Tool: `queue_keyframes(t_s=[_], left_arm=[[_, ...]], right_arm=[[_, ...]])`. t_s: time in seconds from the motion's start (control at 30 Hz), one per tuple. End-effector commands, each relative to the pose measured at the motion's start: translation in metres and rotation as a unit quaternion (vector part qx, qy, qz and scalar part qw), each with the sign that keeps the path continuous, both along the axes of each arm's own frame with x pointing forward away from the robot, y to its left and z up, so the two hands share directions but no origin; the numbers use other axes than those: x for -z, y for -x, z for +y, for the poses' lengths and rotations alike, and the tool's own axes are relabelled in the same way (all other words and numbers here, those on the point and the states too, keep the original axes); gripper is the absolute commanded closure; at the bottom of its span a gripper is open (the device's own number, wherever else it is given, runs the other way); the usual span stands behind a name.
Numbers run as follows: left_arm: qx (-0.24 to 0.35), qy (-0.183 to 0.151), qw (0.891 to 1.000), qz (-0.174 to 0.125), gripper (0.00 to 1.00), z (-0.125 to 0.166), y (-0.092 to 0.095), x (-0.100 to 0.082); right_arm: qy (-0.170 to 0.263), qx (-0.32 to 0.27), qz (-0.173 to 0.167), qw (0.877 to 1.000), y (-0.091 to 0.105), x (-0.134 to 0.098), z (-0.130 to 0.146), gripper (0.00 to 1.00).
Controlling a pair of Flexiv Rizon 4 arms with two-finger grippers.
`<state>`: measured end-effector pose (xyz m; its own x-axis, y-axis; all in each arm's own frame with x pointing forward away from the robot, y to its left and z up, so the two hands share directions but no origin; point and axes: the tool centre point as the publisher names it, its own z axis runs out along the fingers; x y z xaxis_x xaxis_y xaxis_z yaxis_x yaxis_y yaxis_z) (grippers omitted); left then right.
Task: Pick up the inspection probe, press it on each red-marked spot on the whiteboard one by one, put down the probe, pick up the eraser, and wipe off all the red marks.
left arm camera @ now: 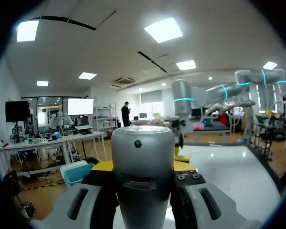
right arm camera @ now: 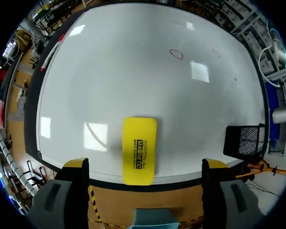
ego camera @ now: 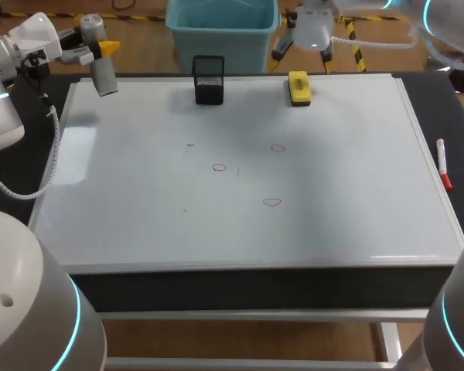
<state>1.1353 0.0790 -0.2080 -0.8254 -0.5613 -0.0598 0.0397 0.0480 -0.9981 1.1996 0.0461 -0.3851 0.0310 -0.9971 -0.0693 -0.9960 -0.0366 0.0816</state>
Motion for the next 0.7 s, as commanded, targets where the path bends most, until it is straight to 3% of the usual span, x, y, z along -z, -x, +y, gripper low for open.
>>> queue_keyframes(t_s=[0.03,0.3,0.7], left_arm=[[-0.001,0.000,1.000,-0.001,1.00,0.000,0.000,0.000],[-0.001,0.000,1.000,-0.001,1.00,0.000,0.000,0.000],[-0.001,0.000,1.000,-0.001,1.00,0.000,0.000,0.000]], right_arm=[[0.003,-0.004,0.053,0.999,-0.006,0.009,0.002,0.00],[0.005,0.004,0.068,0.998,0.002,0.027,0.002,0.00],[0.007,0.017,0.068,0.998,0.011,0.035,-0.001,0.00]])
